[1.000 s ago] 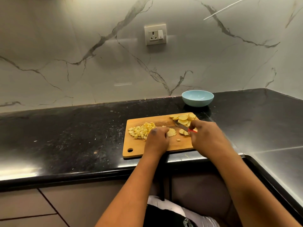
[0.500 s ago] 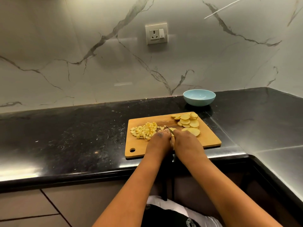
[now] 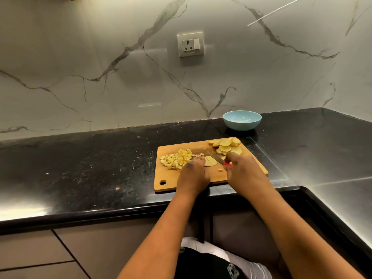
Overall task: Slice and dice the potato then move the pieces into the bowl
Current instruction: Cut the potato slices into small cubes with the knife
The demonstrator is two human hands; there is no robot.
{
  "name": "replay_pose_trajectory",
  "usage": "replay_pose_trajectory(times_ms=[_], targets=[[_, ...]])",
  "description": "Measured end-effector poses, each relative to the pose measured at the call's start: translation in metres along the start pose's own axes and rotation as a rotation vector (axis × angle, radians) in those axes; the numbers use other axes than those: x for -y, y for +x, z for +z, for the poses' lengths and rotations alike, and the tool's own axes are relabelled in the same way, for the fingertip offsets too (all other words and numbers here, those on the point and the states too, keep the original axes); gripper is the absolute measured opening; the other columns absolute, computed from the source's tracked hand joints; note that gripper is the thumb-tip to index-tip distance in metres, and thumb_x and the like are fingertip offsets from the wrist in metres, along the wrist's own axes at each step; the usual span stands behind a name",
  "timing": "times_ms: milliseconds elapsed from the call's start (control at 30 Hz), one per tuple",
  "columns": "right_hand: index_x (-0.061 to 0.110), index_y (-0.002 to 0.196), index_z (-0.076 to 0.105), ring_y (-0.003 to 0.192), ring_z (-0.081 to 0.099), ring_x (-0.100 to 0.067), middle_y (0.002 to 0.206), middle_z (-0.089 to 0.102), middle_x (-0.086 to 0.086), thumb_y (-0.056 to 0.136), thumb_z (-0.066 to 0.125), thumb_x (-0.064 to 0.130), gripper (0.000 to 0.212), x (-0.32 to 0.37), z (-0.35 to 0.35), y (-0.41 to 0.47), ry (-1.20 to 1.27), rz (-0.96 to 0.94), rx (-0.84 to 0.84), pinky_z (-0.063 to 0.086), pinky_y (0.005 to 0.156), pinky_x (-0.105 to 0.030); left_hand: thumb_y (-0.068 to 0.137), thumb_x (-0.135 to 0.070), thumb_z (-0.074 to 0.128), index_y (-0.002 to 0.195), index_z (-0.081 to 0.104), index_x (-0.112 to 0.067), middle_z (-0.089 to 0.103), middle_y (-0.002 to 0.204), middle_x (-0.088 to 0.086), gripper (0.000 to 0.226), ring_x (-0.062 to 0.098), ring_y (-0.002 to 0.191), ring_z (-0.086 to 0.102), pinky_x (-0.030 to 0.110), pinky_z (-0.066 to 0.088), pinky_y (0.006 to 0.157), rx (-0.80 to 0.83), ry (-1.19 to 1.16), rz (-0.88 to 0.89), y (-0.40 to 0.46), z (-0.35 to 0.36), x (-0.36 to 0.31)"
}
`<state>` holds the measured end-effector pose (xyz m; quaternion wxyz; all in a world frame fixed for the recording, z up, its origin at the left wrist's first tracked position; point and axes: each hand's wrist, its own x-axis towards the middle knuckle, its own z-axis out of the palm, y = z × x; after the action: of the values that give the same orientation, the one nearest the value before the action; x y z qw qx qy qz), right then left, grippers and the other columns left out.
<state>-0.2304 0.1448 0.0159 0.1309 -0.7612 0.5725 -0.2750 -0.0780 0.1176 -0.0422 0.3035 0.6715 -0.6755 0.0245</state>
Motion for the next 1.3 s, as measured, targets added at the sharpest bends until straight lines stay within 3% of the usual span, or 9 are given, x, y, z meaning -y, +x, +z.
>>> replay_pose_trajectory(times_ms=[133,333,433,600,733,900,1000,1133,1300], targets=[[0.018,0.102,0.061,0.076,0.059,-0.022,0.089,0.064,-0.007,0.094,0.057,0.017,0.009,0.000,0.020,0.005,-0.011,-0.030,0.028,0.053,0.068,-0.034,0.091,-0.012,0.044,0.091,0.068,-0.006,0.066,0.088,0.010,0.024,0.021,0.083,0.063,0.030,0.049,0.071,0.024,0.021,-0.027,-0.004,-0.001,0.001],[0.019,0.101,0.061,0.079,0.061,-0.020,0.088,0.063,-0.005,0.094,0.053,0.008,0.016,0.002,0.036,0.007,-0.022,-0.033,0.072,0.055,0.070,-0.034,0.094,-0.015,0.044,0.095,0.069,-0.008,0.068,0.090,0.009,0.026,0.018,0.082,0.063,0.023,0.043,0.067,0.000,0.011,-0.028,-0.002,0.006,0.006],[0.017,0.109,0.061,0.091,0.061,-0.025,0.101,0.062,-0.009,0.096,0.048,0.008,0.020,0.014,0.031,0.013,-0.104,-0.038,0.128,0.053,0.077,-0.035,0.096,-0.016,0.045,0.096,0.069,-0.007,0.068,0.092,0.011,0.026,0.022,0.084,0.064,0.025,0.042,0.067,-0.014,0.004,-0.017,-0.002,0.006,0.005],[0.015,0.113,0.060,0.086,0.056,-0.023,0.104,0.057,-0.008,0.084,0.060,-0.002,0.034,0.023,0.002,0.007,-0.292,0.064,0.283,0.053,0.078,-0.034,0.094,-0.015,0.043,0.089,0.067,-0.008,0.066,0.088,0.012,0.025,0.022,0.081,0.062,0.026,0.042,0.066,0.009,0.013,-0.015,-0.005,0.003,0.002],[0.019,0.123,0.056,0.094,0.058,-0.024,0.117,0.055,-0.008,0.089,0.063,0.008,0.036,0.018,-0.025,-0.003,-0.332,0.120,0.415,0.055,0.084,-0.034,0.094,-0.020,0.041,0.089,0.068,-0.010,0.067,0.086,0.010,0.030,0.020,0.080,0.062,0.028,0.049,0.067,0.010,-0.017,-0.016,-0.006,0.003,0.003],[0.019,0.102,0.062,0.065,0.053,-0.014,0.078,0.055,-0.001,0.093,0.058,0.016,0.010,0.003,-0.005,-0.012,-0.023,0.051,0.054,0.042,0.051,-0.025,0.090,-0.009,0.048,0.109,0.069,0.000,0.069,0.106,0.018,0.030,0.027,0.101,0.062,0.036,0.052,0.092,-0.060,-0.088,-0.023,-0.011,-0.005,0.000],[0.016,0.098,0.061,0.069,0.056,-0.017,0.080,0.057,-0.003,0.094,0.057,0.015,0.006,0.001,0.016,-0.011,0.007,-0.003,0.037,0.048,0.060,-0.030,0.089,-0.008,0.048,0.116,0.067,0.000,0.067,0.114,0.018,0.034,0.028,0.110,0.059,0.035,0.047,0.094,-0.057,-0.074,-0.051,-0.012,-0.007,0.001],[0.021,0.087,0.056,0.069,0.056,-0.016,0.080,0.056,0.000,0.090,0.054,0.007,0.014,0.000,0.033,-0.008,-0.037,0.003,0.038,0.055,0.065,-0.035,0.090,-0.012,0.044,0.107,0.069,-0.007,0.068,0.104,0.013,0.031,0.025,0.103,0.055,0.030,0.044,0.087,-0.011,-0.061,-0.062,-0.010,-0.006,0.003],[0.019,0.093,0.056,0.079,0.054,-0.018,0.082,0.053,0.002,0.092,0.050,0.004,0.016,0.007,0.037,-0.001,-0.084,-0.068,0.094,0.046,0.068,-0.029,0.090,-0.013,0.043,0.104,0.069,-0.007,0.067,0.101,0.014,0.030,0.024,0.099,0.055,0.029,0.043,0.083,0.013,-0.047,-0.081,-0.006,0.000,0.005]])
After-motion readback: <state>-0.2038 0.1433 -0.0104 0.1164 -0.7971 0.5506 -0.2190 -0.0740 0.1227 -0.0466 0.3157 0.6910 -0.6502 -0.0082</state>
